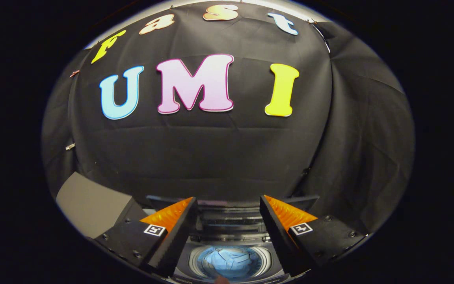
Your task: Put the clothes into the washing machine and then close the washing machine lid.
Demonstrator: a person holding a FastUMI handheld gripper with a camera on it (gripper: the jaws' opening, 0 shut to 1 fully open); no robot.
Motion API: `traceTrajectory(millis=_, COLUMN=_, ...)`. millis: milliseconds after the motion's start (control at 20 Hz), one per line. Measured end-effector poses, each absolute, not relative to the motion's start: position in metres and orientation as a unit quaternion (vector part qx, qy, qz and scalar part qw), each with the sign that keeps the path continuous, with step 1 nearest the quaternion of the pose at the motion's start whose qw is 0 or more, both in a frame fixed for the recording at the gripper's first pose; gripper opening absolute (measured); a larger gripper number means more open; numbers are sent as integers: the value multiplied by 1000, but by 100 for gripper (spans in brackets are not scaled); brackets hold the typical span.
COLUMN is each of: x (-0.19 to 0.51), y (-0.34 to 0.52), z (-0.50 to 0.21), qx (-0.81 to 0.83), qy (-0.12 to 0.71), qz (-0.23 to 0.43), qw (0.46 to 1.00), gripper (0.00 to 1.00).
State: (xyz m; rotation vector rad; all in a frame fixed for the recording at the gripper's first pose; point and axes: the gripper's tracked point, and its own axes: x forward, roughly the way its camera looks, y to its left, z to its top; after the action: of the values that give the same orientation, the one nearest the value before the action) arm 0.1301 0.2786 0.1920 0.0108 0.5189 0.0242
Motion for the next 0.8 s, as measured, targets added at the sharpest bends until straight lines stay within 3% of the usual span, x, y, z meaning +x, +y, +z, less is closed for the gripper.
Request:
traceTrajectory(millis=500, x=178, y=278, z=145, qx=-10, qy=294, qz=10, qw=956, gripper=99)
traceTrajectory(millis=800, x=164, y=276, z=128, qx=25, qy=300, qz=5, qw=954, gripper=98)
